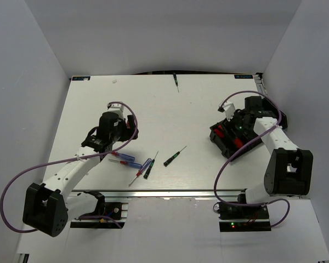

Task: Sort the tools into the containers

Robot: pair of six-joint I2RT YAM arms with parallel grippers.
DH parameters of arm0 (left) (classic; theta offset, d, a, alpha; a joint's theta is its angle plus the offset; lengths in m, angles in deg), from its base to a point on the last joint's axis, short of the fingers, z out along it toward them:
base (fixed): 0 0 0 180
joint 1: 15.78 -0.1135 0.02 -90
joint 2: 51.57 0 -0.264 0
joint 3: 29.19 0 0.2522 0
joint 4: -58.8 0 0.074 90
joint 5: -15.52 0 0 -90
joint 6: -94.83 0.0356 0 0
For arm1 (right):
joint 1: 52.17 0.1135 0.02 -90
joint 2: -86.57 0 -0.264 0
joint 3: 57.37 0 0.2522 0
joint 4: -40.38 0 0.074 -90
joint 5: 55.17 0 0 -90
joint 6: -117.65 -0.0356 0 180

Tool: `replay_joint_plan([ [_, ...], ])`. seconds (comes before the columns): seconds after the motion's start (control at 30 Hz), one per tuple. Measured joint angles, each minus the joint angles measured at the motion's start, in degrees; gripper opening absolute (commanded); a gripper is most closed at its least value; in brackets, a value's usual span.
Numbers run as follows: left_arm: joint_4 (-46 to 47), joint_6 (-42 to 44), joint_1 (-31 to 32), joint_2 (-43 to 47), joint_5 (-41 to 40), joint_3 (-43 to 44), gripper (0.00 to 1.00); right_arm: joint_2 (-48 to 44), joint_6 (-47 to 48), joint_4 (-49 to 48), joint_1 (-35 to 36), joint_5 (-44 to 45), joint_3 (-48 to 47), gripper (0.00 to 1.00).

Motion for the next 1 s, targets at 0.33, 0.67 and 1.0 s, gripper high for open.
replay_joint_plan([
  [0.33, -4.87, 3.43, -1.07, -6.16, -1.97, 2.91, 0.88, 0.52, 3.32, 1.05, -0.07, -4.87, -2.93, 0.89],
  [0.67, -11.69, 11.28, -2.10, -24.09, -3.85, 13.99, 0.81, -5.42, 1.55, -4.17, -0.07, -21.03, -5.79, 0.80],
  [1.0, -13.25, 20.44, -2.56, -41.51, -6.23, 26.56, 0.67, 0.87, 12.31, 9.73, 0.04, -35.32, -10.58, 0.78],
])
